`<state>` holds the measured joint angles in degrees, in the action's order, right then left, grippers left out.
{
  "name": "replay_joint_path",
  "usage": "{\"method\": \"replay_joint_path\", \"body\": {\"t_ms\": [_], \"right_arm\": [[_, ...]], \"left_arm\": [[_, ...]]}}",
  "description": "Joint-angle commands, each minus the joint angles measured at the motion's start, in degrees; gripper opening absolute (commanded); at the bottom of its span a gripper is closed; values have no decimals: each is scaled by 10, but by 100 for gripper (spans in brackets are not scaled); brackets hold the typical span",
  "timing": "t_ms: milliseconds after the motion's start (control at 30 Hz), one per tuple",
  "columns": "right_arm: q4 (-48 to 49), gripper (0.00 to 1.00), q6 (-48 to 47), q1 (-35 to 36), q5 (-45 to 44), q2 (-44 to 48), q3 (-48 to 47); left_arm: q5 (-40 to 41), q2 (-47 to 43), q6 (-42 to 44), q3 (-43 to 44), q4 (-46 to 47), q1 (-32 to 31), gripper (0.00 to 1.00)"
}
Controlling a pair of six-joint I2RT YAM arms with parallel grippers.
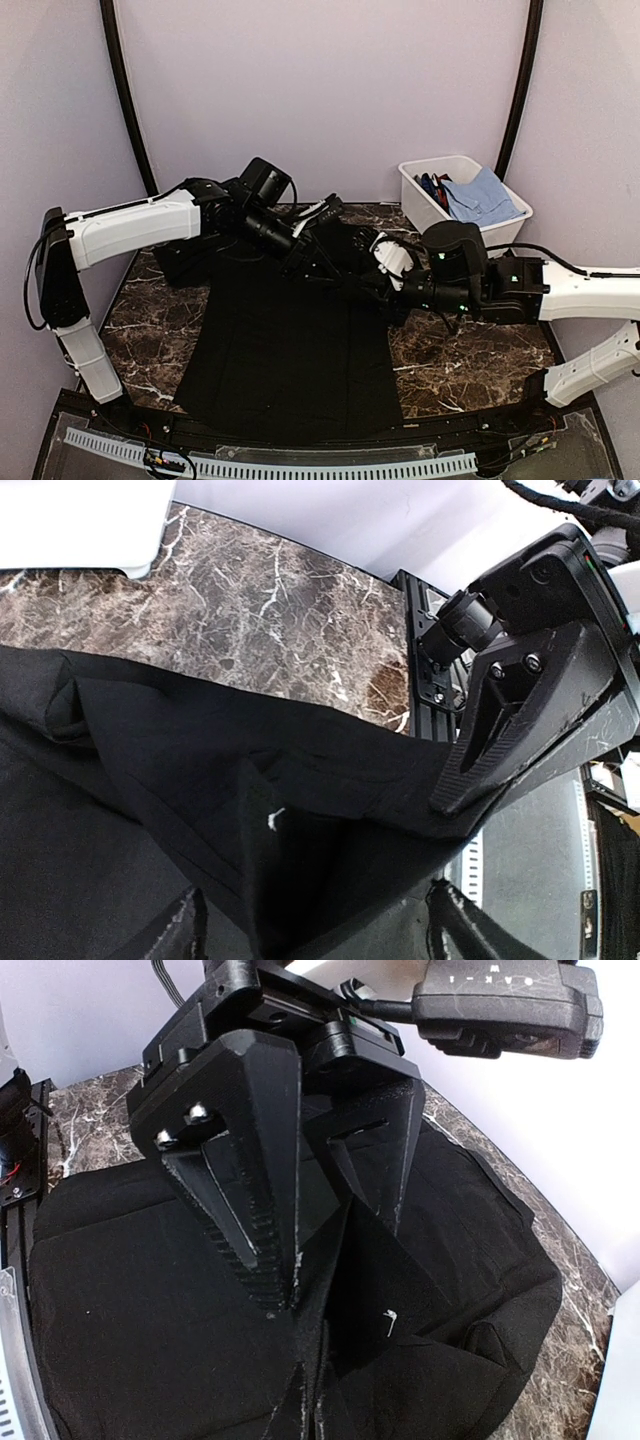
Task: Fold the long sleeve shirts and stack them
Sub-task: Pass from the right arm to the left
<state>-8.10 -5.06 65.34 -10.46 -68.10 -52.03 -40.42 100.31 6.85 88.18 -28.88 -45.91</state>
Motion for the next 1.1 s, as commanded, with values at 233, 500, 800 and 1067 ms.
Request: {"method": "replay_joint_path", "body": {"t_ms": [233, 500, 800, 1067], "right_arm": [[34, 0, 9, 3, -19, -29, -7], [45, 0, 22, -4, -26, -33, -13], [44, 0, 32, -7, -27, -46, -17], [44, 0, 46, -9, -34, -62, -20]], "left_arm": [[-47, 1, -16, 2, 22, -6, 59], [-44, -1, -27, -22, 38, -11, 42], [-33, -1, -25, -38, 38, -16, 39], [-32, 0, -32, -41, 42, -21, 34]]}}
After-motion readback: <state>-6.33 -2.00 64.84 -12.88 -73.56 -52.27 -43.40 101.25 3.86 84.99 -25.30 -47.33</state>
